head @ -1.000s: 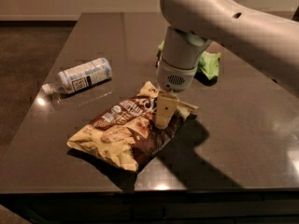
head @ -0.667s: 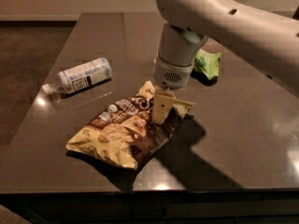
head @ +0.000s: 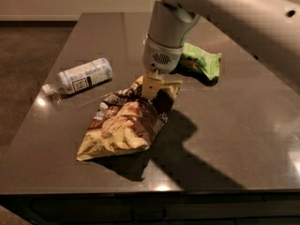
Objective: Move brown chip bag near blue plastic bottle
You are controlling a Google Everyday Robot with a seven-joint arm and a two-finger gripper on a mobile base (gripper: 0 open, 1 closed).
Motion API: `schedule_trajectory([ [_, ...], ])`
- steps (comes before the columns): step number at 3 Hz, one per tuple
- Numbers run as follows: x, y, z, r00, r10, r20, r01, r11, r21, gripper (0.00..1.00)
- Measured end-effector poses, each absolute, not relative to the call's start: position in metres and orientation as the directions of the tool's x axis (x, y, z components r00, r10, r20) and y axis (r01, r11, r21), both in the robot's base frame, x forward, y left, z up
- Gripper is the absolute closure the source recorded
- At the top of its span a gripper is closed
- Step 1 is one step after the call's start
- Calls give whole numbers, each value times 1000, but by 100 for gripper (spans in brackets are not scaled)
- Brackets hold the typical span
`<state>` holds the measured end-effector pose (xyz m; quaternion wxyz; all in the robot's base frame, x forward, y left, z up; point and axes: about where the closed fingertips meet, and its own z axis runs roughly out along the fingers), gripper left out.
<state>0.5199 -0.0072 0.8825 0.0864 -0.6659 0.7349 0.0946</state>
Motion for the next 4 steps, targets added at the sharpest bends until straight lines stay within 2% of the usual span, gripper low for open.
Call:
schedule_trajectory([
  [3, 586, 54, 908, -169, -924, -344, -985, 150, 81, 100],
  [4, 596, 65, 912, -191, -916, -352, -982, 176, 73, 83],
])
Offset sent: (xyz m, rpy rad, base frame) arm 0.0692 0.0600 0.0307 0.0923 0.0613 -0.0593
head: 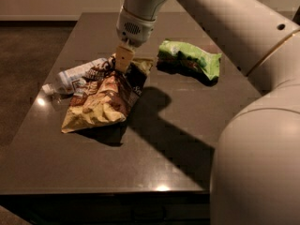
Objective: Move brown chip bag near blue plastic bottle
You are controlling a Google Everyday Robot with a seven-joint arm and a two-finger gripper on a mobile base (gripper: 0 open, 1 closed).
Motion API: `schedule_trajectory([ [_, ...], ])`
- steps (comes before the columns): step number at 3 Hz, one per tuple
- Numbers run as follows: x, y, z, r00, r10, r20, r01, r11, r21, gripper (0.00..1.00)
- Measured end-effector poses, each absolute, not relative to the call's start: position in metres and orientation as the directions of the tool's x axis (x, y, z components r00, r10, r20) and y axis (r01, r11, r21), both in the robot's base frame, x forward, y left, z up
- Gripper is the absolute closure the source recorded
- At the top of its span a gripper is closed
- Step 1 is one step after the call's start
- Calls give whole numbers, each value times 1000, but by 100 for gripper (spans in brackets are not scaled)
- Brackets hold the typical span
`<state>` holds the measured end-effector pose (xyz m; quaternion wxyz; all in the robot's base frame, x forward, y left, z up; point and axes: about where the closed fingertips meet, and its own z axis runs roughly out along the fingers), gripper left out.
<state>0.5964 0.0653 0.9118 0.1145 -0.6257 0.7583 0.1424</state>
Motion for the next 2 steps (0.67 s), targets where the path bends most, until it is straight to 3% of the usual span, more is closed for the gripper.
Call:
schedule_trajectory([
  [2, 608, 67, 913, -262, -895, -360, -964, 262, 50, 37],
])
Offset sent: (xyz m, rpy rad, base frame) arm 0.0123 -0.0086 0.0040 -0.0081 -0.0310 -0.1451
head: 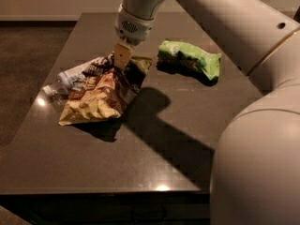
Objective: Move brown chip bag near blue plastic bottle
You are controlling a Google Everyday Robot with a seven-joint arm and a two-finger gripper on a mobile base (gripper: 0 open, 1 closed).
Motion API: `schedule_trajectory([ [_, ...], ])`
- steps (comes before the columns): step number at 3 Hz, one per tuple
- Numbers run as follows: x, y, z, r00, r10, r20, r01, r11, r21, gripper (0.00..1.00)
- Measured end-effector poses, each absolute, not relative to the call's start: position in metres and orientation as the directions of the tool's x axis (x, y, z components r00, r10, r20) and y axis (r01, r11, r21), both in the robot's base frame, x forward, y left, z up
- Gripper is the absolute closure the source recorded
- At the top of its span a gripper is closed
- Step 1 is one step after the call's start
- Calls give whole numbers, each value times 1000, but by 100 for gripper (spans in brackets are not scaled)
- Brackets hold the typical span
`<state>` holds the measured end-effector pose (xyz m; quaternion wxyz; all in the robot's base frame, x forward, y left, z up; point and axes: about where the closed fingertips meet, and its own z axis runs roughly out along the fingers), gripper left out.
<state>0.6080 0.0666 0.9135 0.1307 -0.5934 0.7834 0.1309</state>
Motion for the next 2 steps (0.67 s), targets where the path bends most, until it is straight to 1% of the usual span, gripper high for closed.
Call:
schedule_trajectory([
  [1, 610, 69, 912, -260, -894, -365, -964, 261, 48, 14],
  [2, 611, 72, 911, -259, -893, -369, -964, 261, 46, 0],
])
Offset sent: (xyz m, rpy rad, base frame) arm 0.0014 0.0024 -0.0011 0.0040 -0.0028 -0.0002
